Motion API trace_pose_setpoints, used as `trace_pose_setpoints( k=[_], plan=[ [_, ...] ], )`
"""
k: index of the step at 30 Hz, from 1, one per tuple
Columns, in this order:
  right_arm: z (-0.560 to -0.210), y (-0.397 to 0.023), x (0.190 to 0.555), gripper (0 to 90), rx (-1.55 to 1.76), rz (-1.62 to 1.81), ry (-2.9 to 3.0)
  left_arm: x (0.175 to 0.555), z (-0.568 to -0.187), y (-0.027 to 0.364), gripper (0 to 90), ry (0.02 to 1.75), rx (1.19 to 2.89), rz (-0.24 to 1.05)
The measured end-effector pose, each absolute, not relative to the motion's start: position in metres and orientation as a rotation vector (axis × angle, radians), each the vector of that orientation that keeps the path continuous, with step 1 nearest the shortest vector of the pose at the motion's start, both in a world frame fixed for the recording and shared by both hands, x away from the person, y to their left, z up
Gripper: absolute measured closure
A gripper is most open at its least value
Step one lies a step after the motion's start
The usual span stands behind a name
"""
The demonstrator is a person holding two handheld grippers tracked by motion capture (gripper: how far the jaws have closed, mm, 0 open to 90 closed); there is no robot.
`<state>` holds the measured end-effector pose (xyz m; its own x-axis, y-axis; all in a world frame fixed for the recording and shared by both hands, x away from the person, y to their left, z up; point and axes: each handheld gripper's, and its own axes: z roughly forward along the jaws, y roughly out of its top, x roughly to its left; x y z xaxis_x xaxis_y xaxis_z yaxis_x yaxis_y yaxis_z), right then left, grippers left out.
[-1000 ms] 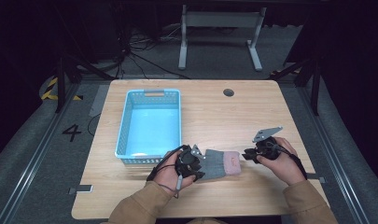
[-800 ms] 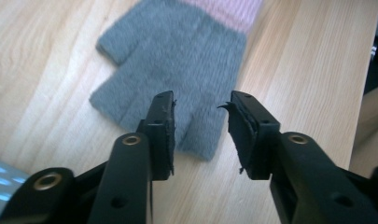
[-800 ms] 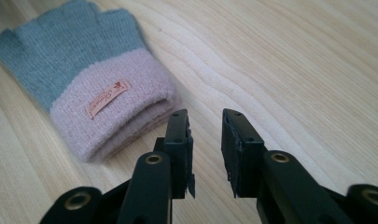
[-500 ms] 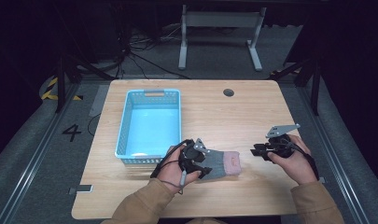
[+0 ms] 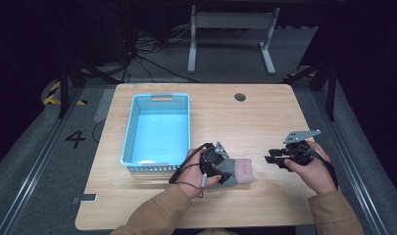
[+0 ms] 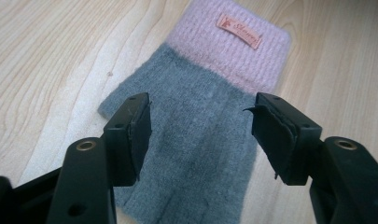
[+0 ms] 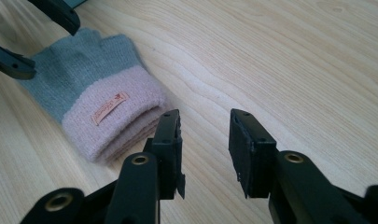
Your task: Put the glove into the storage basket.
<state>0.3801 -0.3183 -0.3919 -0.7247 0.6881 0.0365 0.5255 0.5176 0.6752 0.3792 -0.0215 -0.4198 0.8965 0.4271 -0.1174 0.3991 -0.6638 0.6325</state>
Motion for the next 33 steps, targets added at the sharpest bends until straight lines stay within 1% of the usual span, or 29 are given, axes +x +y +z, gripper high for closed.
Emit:
trace_pose_setpoints(
  k=[10, 13, 19, 27, 33],
  plan=[
    [-0.391, -0.318, 0.379, 62.9, 1.040, 1.023, 2.520, 0.383, -0.429, -0.026, 29.4, 0.577, 2.415, 0.078],
    [-0.392, -0.318, 0.379, 61.6, 1.018, 1.033, 2.526, 0.382, -0.434, -0.031, 26.9, 0.568, 2.463, 0.089],
    [-0.392, -0.316, 0.379, 60.9, 1.011, 1.036, 2.529, 0.383, -0.440, -0.036, 24.0, 0.569, 2.496, 0.104],
    [-0.392, -0.315, 0.378, 60.3, 1.005, 1.040, 2.533, 0.382, -0.443, -0.041, 22.6, 0.564, 2.525, 0.125],
    [-0.393, -0.314, 0.379, 59.8, 1.005, 1.039, 2.532, 0.382, -0.445, -0.042, 28.0, 0.562, 2.511, 0.113]
  ],
)
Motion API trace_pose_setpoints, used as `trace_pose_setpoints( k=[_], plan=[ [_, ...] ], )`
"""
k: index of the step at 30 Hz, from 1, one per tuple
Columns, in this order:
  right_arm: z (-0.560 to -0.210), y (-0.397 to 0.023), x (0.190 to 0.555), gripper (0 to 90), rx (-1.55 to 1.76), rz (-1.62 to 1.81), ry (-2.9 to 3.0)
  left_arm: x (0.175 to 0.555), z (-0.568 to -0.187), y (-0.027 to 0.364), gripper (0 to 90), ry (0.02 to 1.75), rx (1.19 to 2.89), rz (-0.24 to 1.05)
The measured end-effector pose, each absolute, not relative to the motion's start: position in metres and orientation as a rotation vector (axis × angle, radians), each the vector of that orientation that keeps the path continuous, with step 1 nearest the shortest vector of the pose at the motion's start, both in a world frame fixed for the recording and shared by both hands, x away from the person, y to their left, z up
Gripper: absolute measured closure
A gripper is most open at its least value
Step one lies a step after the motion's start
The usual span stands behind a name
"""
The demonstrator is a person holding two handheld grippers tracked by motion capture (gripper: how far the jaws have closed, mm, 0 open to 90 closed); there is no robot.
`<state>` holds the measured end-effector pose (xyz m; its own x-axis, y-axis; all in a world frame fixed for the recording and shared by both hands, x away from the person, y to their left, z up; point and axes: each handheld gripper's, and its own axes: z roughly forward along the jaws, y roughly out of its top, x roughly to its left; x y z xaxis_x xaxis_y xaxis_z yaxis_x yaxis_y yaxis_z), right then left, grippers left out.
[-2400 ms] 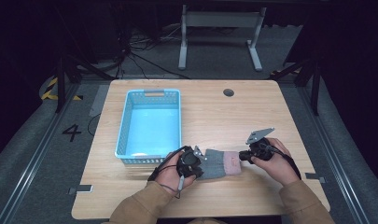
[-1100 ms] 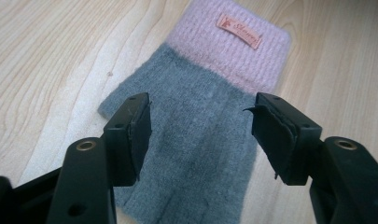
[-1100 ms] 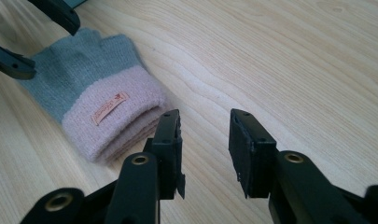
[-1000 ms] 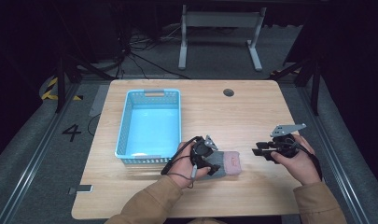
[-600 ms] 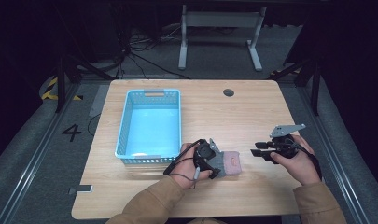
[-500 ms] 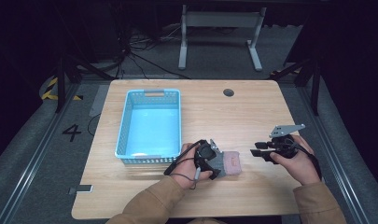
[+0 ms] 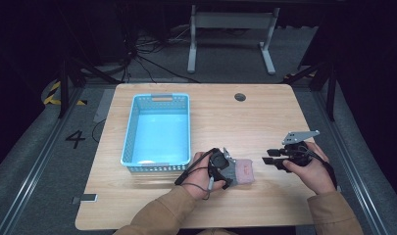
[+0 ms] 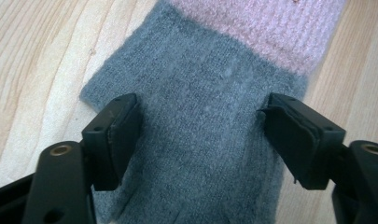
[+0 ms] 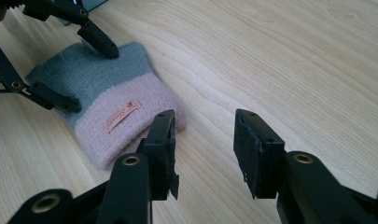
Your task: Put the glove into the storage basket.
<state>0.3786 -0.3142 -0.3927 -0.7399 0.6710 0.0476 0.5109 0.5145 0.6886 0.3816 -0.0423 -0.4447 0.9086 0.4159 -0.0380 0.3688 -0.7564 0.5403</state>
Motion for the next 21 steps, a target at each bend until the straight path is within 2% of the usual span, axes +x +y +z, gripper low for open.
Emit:
trace_pose_setpoints(
  k=[4, 5, 6, 12, 15, 21],
  plan=[
    [-0.392, -0.313, 0.379, 59.4, 1.002, 1.047, 2.525, 0.379, -0.444, -0.045, 32.3, 0.548, 2.511, 0.123],
    [-0.392, -0.313, 0.379, 59.3, 1.001, 1.047, 2.525, 0.377, -0.444, -0.046, 37.0, 0.541, 2.509, 0.113],
    [-0.392, -0.312, 0.379, 59.3, 0.996, 1.045, 2.525, 0.375, -0.443, -0.048, 45.8, 0.527, 2.512, 0.111],
    [-0.393, -0.312, 0.378, 59.3, 1.001, 1.049, 2.524, 0.370, -0.441, -0.052, 62.2, 0.512, 2.526, 0.104],
    [-0.392, -0.314, 0.378, 59.4, 1.000, 1.053, 2.521, 0.368, -0.440, -0.053, 66.8, 0.504, 2.538, 0.113],
    [-0.392, -0.315, 0.379, 59.5, 1.007, 1.056, 2.515, 0.368, -0.440, -0.053, 69.0, 0.496, 2.531, 0.111]
  ],
)
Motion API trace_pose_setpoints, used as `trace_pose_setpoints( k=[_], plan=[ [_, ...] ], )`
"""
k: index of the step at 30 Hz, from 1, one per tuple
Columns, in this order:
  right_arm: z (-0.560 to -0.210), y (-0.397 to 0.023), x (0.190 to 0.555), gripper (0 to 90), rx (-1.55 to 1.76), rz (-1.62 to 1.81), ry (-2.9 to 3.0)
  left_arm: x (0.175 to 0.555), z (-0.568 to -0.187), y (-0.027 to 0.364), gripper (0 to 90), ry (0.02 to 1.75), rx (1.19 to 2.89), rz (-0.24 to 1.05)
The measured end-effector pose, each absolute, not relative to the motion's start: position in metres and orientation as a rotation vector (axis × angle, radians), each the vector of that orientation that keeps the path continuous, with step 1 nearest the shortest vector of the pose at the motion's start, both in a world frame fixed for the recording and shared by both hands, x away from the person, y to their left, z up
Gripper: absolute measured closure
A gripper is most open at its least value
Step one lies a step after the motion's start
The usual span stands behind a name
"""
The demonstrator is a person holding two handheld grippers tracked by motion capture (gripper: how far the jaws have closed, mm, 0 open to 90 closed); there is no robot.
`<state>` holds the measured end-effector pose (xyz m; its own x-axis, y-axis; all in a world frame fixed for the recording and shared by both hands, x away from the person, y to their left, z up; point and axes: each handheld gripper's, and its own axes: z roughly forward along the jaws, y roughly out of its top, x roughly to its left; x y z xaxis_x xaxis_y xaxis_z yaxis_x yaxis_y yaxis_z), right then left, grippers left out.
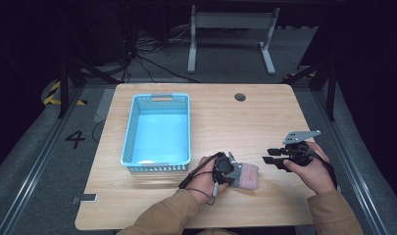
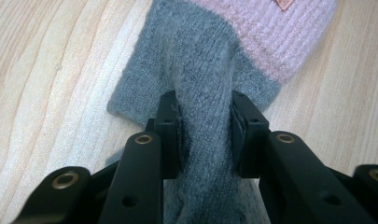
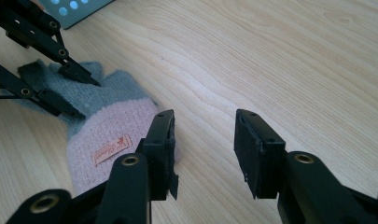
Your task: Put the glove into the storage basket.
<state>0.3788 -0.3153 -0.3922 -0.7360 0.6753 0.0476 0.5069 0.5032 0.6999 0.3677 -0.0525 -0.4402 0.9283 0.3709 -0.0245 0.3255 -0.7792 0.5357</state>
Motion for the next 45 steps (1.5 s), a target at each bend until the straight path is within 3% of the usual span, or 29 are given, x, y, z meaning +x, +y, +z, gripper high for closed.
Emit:
trace_pose_setpoints(
  k=[14, 45],
  plan=[
    [-0.391, -0.322, 0.380, 60.2, 1.035, 1.072, 2.499, 0.367, -0.424, -0.043, 70.2, 0.490, 2.518, 0.078],
    [-0.390, -0.312, 0.402, 59.9, 1.025, 1.100, 2.525, 0.373, -0.343, 0.016, 69.9, 0.516, 2.389, 0.213]
  ],
)
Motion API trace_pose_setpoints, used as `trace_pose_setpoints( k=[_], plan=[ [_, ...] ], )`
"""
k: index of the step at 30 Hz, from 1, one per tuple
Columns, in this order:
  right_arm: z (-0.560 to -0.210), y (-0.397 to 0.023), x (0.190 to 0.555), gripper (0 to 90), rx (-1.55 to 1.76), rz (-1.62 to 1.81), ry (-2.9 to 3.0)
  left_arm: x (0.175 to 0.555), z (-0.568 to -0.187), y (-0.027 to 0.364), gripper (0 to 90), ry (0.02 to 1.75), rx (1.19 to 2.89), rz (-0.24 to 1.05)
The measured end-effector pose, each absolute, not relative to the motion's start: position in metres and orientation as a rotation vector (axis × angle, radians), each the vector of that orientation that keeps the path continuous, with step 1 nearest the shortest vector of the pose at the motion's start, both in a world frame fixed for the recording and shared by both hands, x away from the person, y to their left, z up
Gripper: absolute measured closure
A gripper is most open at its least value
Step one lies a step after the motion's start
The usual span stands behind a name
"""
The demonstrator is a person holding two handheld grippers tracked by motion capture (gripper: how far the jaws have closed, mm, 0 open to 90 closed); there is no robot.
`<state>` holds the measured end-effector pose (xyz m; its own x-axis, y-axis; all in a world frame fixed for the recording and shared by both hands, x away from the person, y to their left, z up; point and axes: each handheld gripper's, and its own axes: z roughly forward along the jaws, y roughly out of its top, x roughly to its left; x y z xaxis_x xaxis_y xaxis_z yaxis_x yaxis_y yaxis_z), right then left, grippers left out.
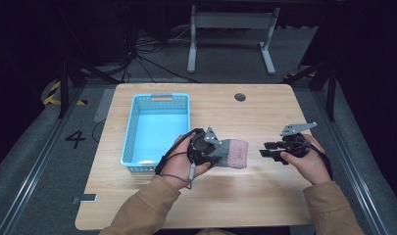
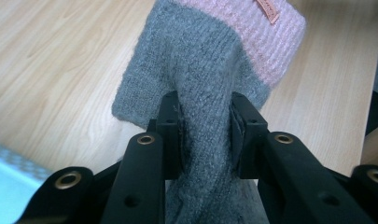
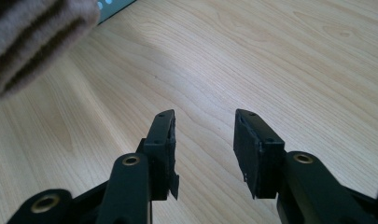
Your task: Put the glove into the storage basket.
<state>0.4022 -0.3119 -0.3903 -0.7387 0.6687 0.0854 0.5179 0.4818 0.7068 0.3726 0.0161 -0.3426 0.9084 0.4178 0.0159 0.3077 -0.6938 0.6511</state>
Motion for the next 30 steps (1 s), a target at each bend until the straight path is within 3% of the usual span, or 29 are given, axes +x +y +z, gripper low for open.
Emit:
trace_pose_setpoints(
  k=[30],
  plan=[
    [-0.397, -0.317, 0.397, 59.1, 1.075, 1.079, 2.520, 0.401, -0.308, 0.121, 69.6, 0.634, 2.339, 0.365]
  ],
)
